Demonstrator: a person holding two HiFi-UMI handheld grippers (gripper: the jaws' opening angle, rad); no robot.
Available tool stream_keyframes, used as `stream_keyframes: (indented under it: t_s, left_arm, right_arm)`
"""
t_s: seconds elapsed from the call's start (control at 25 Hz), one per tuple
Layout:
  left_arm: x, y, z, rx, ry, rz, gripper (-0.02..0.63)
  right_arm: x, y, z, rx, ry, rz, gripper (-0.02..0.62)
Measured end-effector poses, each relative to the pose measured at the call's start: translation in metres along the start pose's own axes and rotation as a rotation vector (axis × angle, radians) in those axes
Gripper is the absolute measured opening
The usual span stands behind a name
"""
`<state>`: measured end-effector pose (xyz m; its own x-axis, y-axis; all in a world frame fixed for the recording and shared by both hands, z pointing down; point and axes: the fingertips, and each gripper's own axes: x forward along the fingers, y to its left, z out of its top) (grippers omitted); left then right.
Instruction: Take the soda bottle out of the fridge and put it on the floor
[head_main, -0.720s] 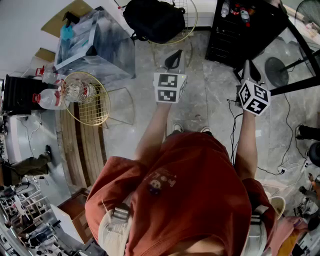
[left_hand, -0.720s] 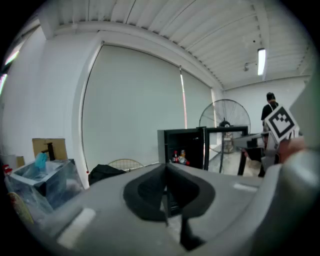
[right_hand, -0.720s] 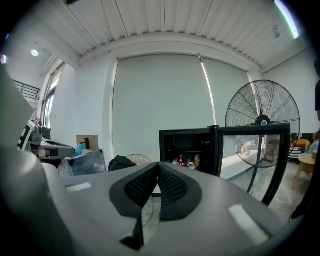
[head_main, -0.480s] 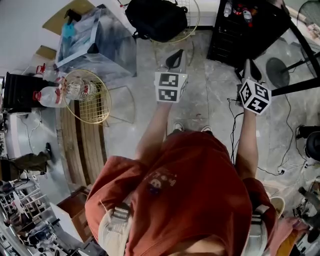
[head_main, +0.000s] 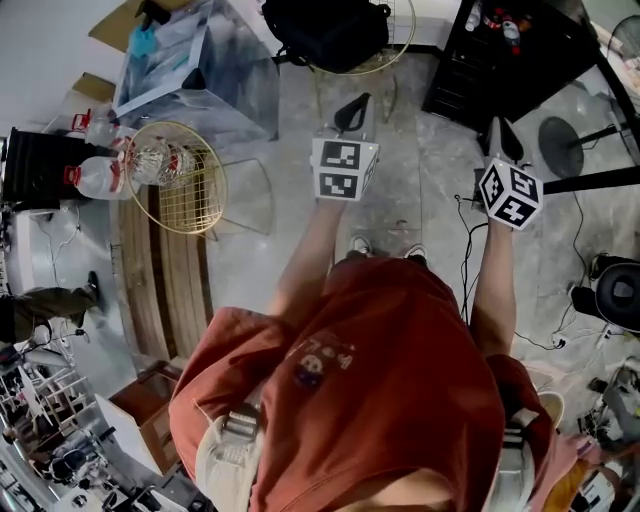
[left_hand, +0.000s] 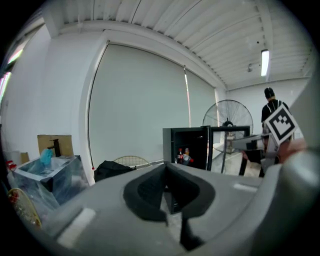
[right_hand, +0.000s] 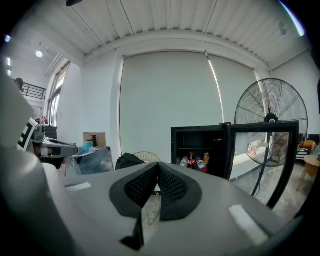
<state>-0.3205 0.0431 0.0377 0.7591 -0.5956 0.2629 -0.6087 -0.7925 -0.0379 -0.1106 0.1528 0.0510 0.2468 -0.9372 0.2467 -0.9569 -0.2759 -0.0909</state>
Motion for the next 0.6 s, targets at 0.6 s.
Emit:
stream_keyframes:
  t_s: [0.6]
  left_arm:
    - [-0.035, 0.068, -0.035, -0.022, 0.007, -0.031, 0.0]
  right_arm:
    - [0.003, 0.072, -0.02, 0.007, 0.004, -0.056, 0.0]
